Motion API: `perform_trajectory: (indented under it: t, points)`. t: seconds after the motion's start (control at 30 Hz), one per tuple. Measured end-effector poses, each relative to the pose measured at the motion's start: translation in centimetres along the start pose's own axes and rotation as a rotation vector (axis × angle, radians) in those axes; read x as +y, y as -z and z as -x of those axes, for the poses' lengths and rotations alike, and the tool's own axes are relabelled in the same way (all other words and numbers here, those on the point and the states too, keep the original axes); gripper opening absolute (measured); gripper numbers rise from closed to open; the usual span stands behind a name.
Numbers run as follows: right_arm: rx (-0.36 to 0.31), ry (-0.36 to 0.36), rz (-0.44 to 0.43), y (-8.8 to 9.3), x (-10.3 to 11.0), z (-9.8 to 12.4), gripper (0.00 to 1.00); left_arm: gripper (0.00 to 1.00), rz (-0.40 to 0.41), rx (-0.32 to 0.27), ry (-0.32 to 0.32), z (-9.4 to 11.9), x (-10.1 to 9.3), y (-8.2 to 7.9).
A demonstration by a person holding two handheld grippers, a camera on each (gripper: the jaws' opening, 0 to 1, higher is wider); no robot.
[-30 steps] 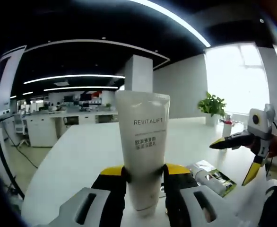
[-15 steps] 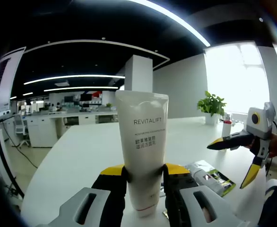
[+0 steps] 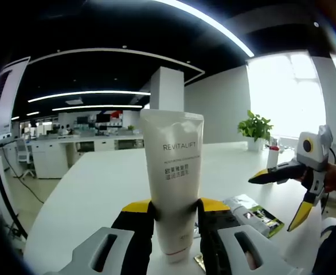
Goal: Arrange the skincare products in the storage area until every visible bottle or jar stands upright without overlapping.
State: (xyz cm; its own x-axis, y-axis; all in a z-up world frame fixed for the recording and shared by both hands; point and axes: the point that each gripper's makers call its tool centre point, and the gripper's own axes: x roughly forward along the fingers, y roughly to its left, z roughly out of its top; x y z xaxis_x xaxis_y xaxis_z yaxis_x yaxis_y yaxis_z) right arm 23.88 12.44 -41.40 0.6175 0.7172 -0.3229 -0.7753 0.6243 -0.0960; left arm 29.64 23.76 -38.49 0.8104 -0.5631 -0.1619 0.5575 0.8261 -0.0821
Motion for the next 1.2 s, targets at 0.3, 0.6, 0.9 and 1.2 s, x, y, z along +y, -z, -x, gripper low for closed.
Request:
perform_trajectory:
  t: [0.3, 0.6, 0.9, 1.2]
  points:
    - [-0.001, -0.010, -0.003, -0.1, 0.5, -0.7, 0.95, 0.30, -0.032, -0.008, 0.000, 0.2, 0.4, -0.2]
    - [-0.005, -0.027, 0.005, -0.7, 1.1, -1.6, 0.95, 0.38, -0.033, -0.027, 0.009, 0.5, 0.8, -0.5]
    - [-0.002, -0.045, 0.014, -1.2, 2.0, -2.8, 0.94, 0.43, -0.025, -0.028, 0.020, 0.5, 1.2, -0.3]
    - [0.007, -0.047, 0.013, -1.4, 2.3, -3.5, 0.93, 0.51, -0.018, -0.050, 0.046, 0.9, 1.1, -0.5]
